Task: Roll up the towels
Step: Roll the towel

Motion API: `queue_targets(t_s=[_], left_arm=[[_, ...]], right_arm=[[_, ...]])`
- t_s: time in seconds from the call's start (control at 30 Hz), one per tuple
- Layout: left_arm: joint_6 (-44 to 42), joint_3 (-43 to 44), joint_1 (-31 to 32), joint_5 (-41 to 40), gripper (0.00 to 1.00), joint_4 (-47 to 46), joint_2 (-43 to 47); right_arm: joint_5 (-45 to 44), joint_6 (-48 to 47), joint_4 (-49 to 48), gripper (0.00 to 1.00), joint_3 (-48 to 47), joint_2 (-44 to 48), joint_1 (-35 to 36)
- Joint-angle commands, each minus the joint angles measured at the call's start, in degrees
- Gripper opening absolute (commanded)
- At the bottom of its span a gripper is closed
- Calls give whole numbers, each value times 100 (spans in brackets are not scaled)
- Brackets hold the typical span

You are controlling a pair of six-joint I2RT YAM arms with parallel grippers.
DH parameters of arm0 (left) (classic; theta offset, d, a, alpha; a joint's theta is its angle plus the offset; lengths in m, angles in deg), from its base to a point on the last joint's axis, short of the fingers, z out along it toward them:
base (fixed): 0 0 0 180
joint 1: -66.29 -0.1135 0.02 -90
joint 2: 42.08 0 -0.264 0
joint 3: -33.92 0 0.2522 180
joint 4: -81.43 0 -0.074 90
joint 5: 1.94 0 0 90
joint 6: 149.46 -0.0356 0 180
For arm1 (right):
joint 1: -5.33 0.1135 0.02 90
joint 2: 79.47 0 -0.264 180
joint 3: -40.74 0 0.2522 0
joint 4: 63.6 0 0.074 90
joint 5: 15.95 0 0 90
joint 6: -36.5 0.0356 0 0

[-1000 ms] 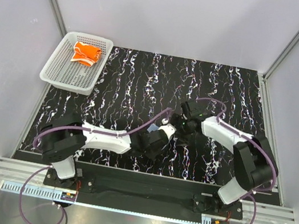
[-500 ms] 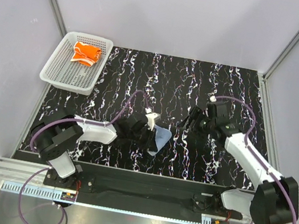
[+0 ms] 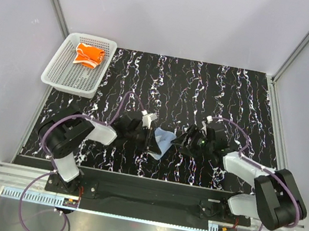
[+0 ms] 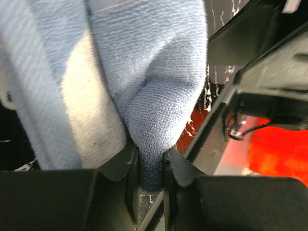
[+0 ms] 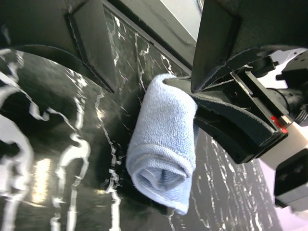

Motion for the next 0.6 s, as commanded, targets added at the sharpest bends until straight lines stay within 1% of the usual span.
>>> queue_targets(t_s=[0.0,0.13,0.23,0.37,0.43,0.57], left_arm=[[496,-196,-162,485,0,-783,-166],[804,-389,-338,661,0,-1285,-307],[1024,-495,-426,793,0,-1671,-483],[1445,-653,-531,1012,0,-2497,-711],[1490,-680,-567,1039,0,-2587,-773],[1420,-662,-576,1066,0,-2482,-756]], right_arm=[[80,368,-1369,69,73,-290,198],[-16,438,-1757,68,73,-669,436],[-51,474,-2021,67,99,-941,454],[-34,500,-2294,63,81,-1284,463],[-34,518,-2426,59,64,-1450,463],[-113,553,-2479,53,20,-1715,489]])
